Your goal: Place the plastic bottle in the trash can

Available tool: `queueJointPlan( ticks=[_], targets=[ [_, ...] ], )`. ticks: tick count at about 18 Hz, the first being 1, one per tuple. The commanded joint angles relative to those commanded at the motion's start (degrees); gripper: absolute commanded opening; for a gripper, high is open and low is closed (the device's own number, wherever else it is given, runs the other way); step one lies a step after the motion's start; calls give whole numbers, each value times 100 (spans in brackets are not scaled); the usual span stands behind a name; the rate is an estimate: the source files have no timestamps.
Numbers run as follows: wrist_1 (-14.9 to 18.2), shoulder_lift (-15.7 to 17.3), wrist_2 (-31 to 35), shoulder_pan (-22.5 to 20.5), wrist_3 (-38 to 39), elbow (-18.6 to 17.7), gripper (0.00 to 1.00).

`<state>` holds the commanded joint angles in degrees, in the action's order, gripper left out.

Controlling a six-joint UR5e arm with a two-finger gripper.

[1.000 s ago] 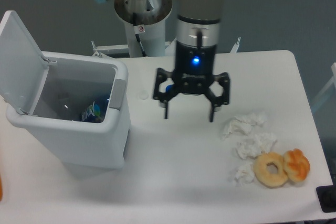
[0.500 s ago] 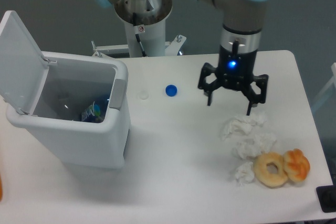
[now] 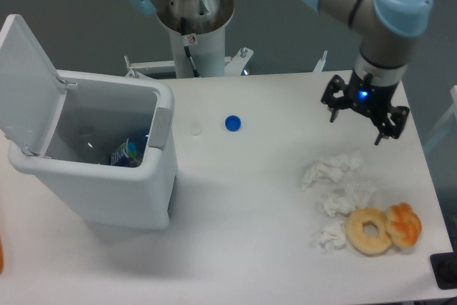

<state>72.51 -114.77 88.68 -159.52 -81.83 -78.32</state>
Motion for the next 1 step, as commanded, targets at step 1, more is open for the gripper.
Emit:
queueJointPlan(
  ticks=[1],
  targets=[
    [0,-71,17,0,-9,62,100]
  ],
)
